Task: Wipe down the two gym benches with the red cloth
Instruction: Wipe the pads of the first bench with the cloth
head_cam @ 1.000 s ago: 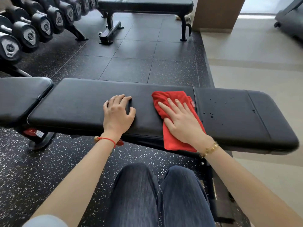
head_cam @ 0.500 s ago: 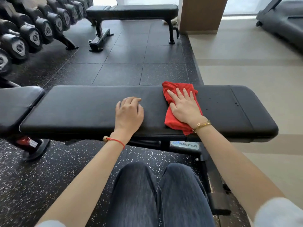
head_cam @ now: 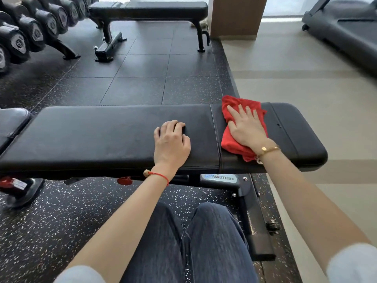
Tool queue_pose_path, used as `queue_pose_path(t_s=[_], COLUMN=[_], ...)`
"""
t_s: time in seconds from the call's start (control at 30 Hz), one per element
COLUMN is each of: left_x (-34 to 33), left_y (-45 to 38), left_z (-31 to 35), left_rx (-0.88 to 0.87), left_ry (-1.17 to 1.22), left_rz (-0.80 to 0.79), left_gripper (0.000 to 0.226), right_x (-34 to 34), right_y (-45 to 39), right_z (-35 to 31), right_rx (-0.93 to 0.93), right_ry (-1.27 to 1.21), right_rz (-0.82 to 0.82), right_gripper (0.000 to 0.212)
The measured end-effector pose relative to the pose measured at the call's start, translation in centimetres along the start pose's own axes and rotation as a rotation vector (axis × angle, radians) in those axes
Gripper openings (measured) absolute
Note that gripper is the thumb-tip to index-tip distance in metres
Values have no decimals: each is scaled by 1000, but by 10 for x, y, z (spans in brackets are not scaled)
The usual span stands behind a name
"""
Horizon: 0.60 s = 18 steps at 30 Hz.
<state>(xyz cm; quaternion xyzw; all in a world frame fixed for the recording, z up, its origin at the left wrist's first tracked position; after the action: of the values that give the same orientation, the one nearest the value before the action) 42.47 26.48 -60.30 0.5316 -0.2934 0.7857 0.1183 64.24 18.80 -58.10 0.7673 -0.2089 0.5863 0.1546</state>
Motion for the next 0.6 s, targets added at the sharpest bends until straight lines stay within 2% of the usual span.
queue_pose_path(t_s=[0.17,0.3,0.47,0.6], left_x=[2,2,2,2], left_y=[1,3,4,3], left_z=[-1,-3,-2,2], left_rx=[-3,-20,-22,-8], left_ry=[6,9,-3,-40], left_rz=[30,42,26,13], left_gripper=[38,39,39,39], right_x=[-11,-11,-1,1], right_y=[12,54,40,-5], right_z=[-39,-27,18,10], right_rx=[196,316,89,-34], right_ry=[-118,-169,-123,-77], right_rz=[-29,-15,29,-9], right_gripper=[59,58,58,58])
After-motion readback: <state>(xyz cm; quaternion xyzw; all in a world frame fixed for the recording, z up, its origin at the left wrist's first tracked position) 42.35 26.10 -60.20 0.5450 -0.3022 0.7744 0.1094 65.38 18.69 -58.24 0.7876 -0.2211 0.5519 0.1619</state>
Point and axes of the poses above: each hand's wrist, its own y-axis away from the middle knuckle, its own x-axis out of the back of the hand, z = x × y, the point moved 3 cm from there along -y, towards the middle knuckle, and after that the axes turned 6 degrees about -y, right-handed, at the moved point
